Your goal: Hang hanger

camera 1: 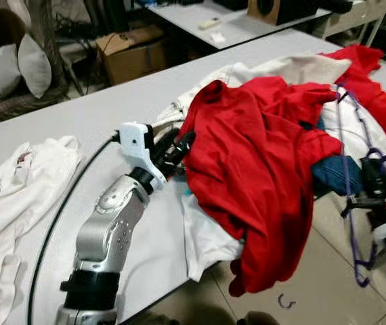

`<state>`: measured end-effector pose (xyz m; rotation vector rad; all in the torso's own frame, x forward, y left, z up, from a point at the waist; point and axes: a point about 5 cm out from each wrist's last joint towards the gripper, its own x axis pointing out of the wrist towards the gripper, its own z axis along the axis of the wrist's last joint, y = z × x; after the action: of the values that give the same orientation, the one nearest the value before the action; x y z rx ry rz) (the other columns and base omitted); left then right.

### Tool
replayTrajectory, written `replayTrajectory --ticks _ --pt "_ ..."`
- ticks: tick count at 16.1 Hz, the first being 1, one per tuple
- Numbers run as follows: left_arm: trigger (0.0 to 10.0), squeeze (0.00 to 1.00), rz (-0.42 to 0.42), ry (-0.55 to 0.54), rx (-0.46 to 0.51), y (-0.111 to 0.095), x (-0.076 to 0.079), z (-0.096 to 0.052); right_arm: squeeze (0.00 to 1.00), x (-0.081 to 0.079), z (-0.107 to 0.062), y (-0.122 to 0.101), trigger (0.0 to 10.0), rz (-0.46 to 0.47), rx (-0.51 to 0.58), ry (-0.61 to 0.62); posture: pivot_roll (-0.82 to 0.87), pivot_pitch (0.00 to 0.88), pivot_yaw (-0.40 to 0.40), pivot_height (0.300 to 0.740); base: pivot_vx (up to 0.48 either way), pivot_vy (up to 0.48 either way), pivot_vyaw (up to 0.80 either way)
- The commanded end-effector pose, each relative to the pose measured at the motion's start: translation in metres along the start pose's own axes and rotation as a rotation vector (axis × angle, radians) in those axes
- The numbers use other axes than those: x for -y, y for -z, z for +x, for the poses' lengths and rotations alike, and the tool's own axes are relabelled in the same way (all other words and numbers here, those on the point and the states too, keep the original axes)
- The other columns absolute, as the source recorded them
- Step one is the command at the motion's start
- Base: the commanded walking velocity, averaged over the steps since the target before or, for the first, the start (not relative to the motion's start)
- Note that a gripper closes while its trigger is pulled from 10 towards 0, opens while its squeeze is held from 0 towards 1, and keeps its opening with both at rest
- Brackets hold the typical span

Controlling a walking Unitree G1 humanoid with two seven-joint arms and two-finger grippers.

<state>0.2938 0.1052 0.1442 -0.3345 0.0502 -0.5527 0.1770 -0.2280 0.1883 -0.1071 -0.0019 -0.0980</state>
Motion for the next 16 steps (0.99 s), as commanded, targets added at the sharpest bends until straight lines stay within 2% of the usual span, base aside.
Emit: replayTrajectory --ticks 1,2,3,4,6,7,8,9,11,14,16 --pt "10.0 1.00 -0.009 0.012 -0.049 0.004 -0.002 0.008 0.00 0.005 0.000 0.001 10.0 0.001 -0.004 0.004 -0.32 0.000 0.102 0.740 0.000 0.000 0.00" --pt "10.0 1.00 -0.059 0.026 -0.098 0.012 -0.002 0.012 0.00 0.007 0.000 0.002 10.0 -0.001 -0.012 0.001 -0.32 0.000 0.106 0.740 0.000 0.000 0.00" --pt "10.0 0.11 -0.112 0.050 -0.121 0.017 0.000 0.015 0.00 0.008 -0.001 0.003 10.0 -0.005 -0.025 -0.011 -0.33 0.000 0.111 0.740 0.000 0.000 0.00" --pt "10.0 0.00 -0.092 0.044 -0.145 0.021 -0.003 0.018 0.00 0.008 -0.001 0.004 10.0 -0.008 -0.033 -0.032 -0.33 0.000 0.112 0.740 0.000 0.000 0.00" --pt "10.0 0.00 -0.011 -0.010 -0.169 0.024 -0.010 0.022 0.00 0.004 -0.002 0.004 10.0 -0.024 -0.047 -0.089 -0.34 0.000 0.115 0.740 0.000 0.000 0.00" --pt "10.0 0.00 -0.013 -0.009 -0.166 0.024 -0.011 0.022 0.00 0.003 -0.002 0.004 10.0 -0.029 -0.049 -0.098 -0.34 0.000 0.115 0.740 0.000 0.000 0.00" --pt "6.9 0.00 -0.014 -0.001 -0.162 0.023 -0.011 0.022 0.00 0.002 -0.002 0.005 10.0 -0.030 -0.051 -0.107 -0.34 0.000 0.114 0.740 0.000 0.000 0.00" --pt "0.0 0.00 -0.030 -0.001 -0.146 0.021 -0.012 0.021 0.00 0.001 -0.002 0.005 10.0 -0.032 -0.053 -0.119 -0.34 0.000 0.115 0.740 0.000 0.000 0.00" --pt "0.0 0.00 -0.024 -0.013 -0.136 0.020 -0.014 0.019 0.00 0.000 -0.002 0.006 10.0 -0.042 -0.058 -0.133 -0.33 0.000 0.108 0.740 0.000 0.000 0.00" --pt "0.0 0.00 0.048 -0.052 -0.146 0.019 -0.018 0.015 0.00 0.001 0.000 0.007 10.0 -0.052 -0.063 -0.144 -0.32 0.000 0.103 0.740 0.000 0.000 0.00" --pt "0.0 0.00 0.043 -0.064 -0.100 0.012 -0.020 0.014 0.00 0.000 0.001 0.007 10.0 -0.052 -0.061 -0.145 -0.32 0.000 0.104 0.740 0.000 0.000 0.00"
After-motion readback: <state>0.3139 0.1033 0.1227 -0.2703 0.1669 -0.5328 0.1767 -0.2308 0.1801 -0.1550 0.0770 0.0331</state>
